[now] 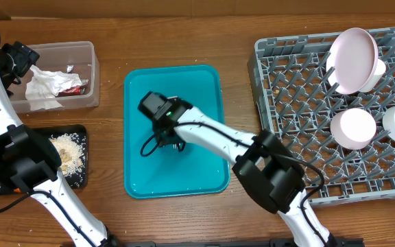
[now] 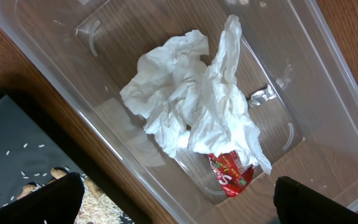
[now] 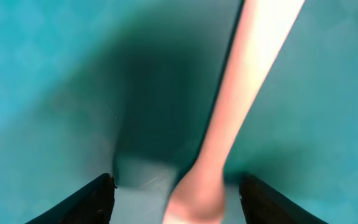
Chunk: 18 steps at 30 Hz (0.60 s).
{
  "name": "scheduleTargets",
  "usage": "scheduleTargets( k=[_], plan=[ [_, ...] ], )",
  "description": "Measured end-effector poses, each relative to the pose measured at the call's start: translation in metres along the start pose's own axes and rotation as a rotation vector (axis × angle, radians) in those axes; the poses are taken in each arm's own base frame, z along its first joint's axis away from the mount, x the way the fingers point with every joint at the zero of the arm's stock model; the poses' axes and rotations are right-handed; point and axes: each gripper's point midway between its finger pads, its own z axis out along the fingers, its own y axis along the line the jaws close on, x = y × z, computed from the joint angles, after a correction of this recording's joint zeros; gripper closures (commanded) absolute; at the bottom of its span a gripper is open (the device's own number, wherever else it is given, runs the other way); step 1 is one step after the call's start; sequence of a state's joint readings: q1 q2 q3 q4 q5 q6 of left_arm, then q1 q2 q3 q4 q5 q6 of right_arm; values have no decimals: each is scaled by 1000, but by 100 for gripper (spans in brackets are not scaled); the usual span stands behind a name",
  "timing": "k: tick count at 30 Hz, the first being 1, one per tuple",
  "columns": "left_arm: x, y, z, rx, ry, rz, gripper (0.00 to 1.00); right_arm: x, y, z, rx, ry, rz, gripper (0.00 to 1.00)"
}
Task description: Sort waste into correct bins and load items into the dishwasher rack
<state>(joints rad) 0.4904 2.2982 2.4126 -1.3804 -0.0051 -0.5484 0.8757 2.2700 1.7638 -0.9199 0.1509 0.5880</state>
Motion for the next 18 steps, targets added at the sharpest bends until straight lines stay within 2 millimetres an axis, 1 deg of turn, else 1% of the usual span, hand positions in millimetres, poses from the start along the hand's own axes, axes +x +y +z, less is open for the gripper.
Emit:
scheduleTargets(
  k=[2, 4, 9, 13, 18],
  plan=[
    [0, 0, 0, 0, 0, 0, 0, 0, -2, 2, 26, -12, 6, 32],
    [0, 0, 0, 0, 0, 0, 0, -1, -6, 3, 44, -18, 16, 35],
    [0, 0, 0, 0, 0, 0, 0, -8, -13, 4, 68, -41, 45, 51],
    [0, 0, 0, 0, 0, 0, 0, -16, -22, 5, 82, -57, 71, 64],
    [0, 0, 0, 0, 0, 0, 0, -25, -43, 8, 96, -43, 116, 73]
  ],
)
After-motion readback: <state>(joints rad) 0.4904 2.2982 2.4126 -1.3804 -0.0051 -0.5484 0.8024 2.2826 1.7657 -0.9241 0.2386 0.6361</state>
